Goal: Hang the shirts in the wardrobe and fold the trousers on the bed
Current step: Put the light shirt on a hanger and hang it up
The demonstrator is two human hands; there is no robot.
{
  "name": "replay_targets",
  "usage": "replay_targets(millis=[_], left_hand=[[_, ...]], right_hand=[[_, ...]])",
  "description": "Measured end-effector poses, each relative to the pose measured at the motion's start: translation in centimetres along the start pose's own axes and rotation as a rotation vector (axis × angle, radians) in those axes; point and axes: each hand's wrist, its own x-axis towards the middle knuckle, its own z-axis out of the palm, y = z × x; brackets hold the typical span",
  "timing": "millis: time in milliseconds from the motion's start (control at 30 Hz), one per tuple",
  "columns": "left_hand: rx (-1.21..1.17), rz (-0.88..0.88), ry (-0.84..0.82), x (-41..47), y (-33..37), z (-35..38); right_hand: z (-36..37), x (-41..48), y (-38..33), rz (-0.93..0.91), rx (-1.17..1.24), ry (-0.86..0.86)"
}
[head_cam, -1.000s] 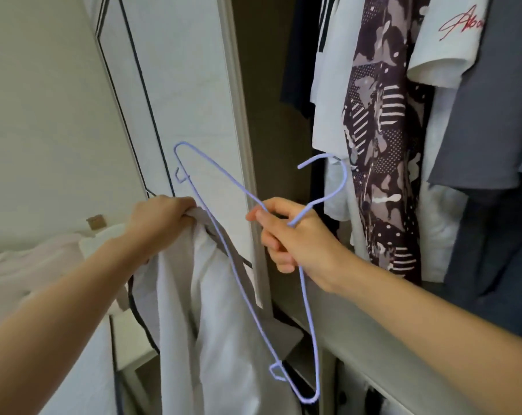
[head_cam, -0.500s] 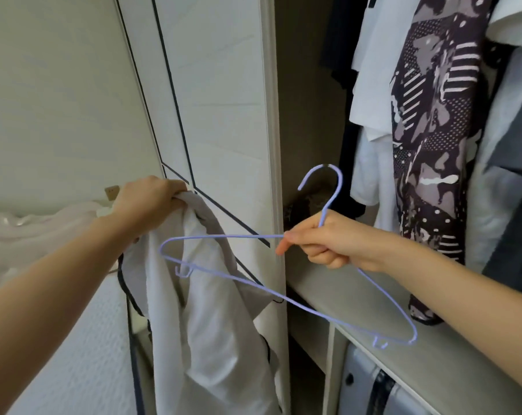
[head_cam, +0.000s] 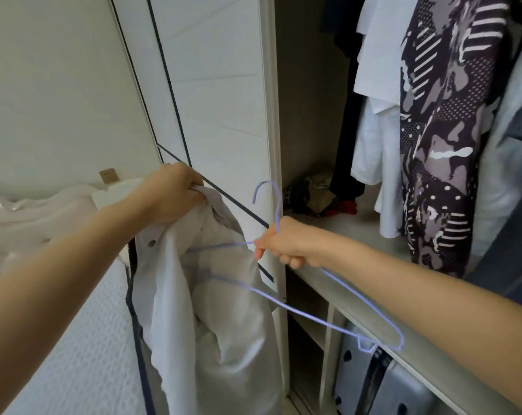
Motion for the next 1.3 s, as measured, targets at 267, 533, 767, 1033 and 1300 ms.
replay_targets(millis=[267, 533, 767, 1033, 1300], left_hand=[[-0.165, -0.151, -0.104, -2.4, 2.3, 0.2], [-0.3, 0.008, -0.067, -5.6, 6.4, 2.0], [-0.127, 0.32, -0.049, -5.3, 6.1, 0.7], [-0.092, 0.336, 0.034, -5.4, 5.3, 4.0], [-0.068, 0.413, 0.147, -5.9, 2.6, 5.8]], right_hand=[[0.7, 0.7, 1.9, -0.029, 0.263, 0.182], [0.7, -0.6, 1.7, -0.25, 0.428, 0.226], [0.1, -2.5, 1.9, -0.389, 0.547, 0.196], [0.6, -3.2, 1.3, -0.454, 0.592, 0.166], [-0.8, -3.1, 0.7, -0.421, -0.111, 0.333]])
